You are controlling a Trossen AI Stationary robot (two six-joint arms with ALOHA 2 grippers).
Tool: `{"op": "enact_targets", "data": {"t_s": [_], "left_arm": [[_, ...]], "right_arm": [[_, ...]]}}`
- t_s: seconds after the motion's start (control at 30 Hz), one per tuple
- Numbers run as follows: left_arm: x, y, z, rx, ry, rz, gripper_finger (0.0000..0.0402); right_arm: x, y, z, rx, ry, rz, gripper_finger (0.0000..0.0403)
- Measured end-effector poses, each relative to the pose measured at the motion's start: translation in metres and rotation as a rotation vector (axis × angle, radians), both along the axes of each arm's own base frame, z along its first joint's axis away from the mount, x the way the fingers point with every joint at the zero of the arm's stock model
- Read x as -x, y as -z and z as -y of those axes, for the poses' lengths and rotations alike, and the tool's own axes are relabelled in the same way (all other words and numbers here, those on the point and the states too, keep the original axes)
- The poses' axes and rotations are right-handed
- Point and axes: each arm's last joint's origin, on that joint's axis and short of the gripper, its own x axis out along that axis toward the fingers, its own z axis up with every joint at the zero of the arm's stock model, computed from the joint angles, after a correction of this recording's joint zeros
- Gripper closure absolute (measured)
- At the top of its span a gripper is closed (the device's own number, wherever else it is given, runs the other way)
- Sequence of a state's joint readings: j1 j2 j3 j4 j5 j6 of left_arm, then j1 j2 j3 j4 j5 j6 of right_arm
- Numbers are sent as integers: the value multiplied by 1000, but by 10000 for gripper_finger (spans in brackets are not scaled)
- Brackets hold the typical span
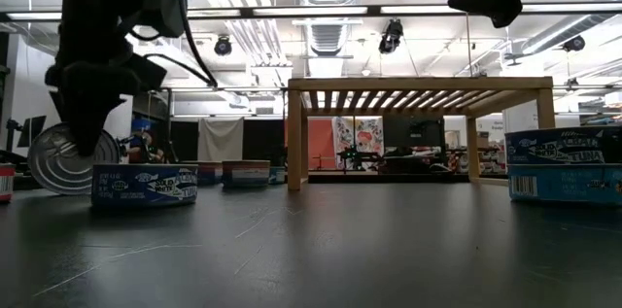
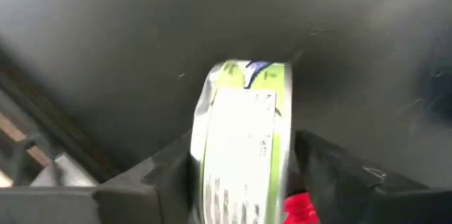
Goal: Stack canned seafood by type on shelf
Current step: Put the green tuna can on the shelf
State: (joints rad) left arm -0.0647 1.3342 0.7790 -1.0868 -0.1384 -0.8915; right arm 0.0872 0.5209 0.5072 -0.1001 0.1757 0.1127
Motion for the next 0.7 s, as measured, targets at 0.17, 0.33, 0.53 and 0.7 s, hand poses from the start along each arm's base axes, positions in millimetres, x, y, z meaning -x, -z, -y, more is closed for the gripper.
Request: {"op": "enact_targets", "data": {"t_s": [0.17, 0.33, 0.53, 0.7], "left_arm": [[1, 3, 1, 7, 7, 6, 274], [-2, 0, 2, 4, 30, 20, 289], [-11, -15, 8, -32, 122, 77, 289], [-27, -43, 15, -117, 246, 192, 289]], "right_arm": [[0, 0, 0, 0, 0, 1, 60], [0, 0, 0, 0, 0, 1, 60], [0, 0, 0, 0, 0, 1, 60], [0, 0, 0, 8, -1, 8, 60]]}}
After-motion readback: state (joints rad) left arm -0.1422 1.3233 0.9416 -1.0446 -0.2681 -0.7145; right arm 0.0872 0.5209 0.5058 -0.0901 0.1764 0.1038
